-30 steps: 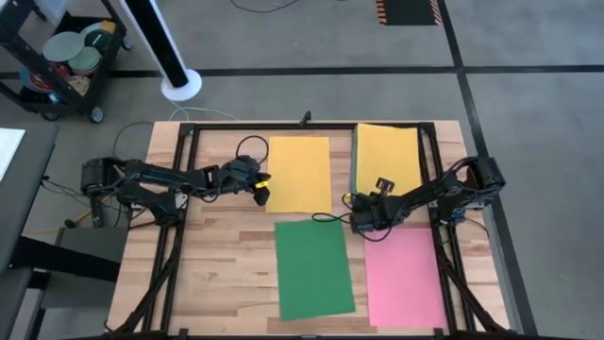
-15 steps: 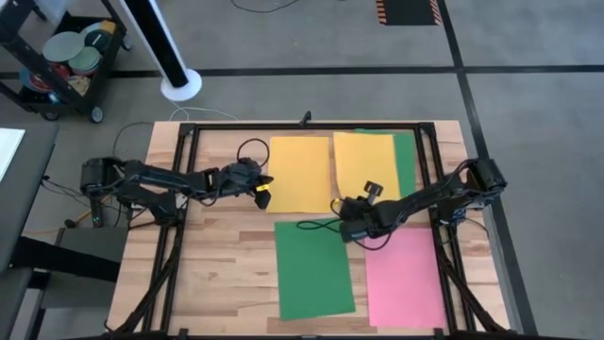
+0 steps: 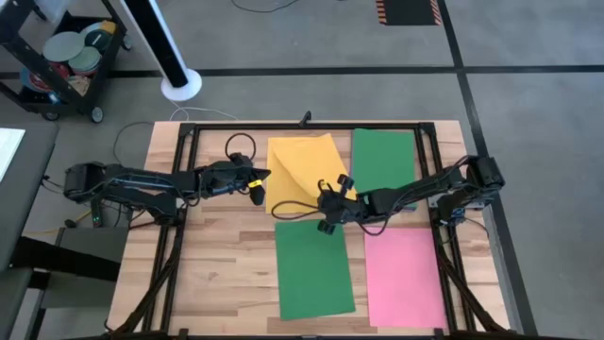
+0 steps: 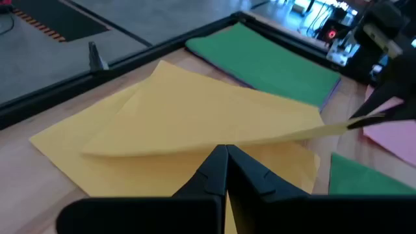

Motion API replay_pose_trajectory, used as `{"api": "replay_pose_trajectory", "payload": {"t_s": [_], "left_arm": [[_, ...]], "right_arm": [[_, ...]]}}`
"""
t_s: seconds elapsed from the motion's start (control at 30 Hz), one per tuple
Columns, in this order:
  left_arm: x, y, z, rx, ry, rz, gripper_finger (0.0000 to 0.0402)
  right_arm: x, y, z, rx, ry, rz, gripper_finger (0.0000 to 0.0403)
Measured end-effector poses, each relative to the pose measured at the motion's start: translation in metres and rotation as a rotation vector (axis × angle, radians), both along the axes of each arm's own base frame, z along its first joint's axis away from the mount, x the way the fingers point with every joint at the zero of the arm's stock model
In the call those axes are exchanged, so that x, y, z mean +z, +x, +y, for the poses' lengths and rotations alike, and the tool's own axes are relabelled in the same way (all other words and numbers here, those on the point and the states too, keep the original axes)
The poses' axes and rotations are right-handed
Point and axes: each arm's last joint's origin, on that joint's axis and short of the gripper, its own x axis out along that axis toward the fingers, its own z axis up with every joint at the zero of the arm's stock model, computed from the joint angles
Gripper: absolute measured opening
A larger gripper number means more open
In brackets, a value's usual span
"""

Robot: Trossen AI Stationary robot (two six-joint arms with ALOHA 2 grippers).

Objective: Organize paper
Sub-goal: Stack the yellow paper on top of the yellow paper

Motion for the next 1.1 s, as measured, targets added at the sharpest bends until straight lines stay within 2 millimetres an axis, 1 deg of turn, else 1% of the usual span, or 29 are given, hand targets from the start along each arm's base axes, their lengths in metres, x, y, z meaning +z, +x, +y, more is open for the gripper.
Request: {"api": "replay_pose_trajectory", "payload": {"t_s": [0.13, 0.3, 0.43, 0.5, 0.63, 0.8, 1.1], "left_arm": [[-0.006, -0.004, 0.000, 0.007, -0.014, 0.078, 0.0000], [-0.016, -0.007, 0.000, 0.042, -0.033, 0.167, 0.0000], [-0.019, -0.006, 0.000, 0.049, -0.040, 0.178, 0.0000], [-0.021, -0.005, 0.000, 0.052, -0.047, 0.185, 0.0000], [-0.021, -0.006, 0.000, 0.054, -0.052, 0.191, 0.0000], [-0.022, -0.006, 0.000, 0.054, -0.052, 0.195, 0.0000], [-0.024, -0.007, 0.000, 0.055, -0.058, 0.219, 0.0000]], "right_arm": [[-0.002, 0.007, -0.009, -0.006, 0.033, -0.042, 0.0000], [-0.019, 0.020, -0.015, 0.021, 0.084, -0.058, 0.0000], [-0.028, 0.035, -0.016, 0.026, 0.086, -0.047, 0.0000], [-0.026, 0.047, -0.017, 0.029, 0.090, -0.072, 0.0000], [-0.028, 0.065, -0.019, 0.041, 0.076, -0.063, 0.0000], [-0.030, 0.081, -0.022, 0.068, 0.096, -0.066, 0.0000], [-0.028, 0.084, -0.026, 0.054, 0.105, -0.076, 0.0000]]}}
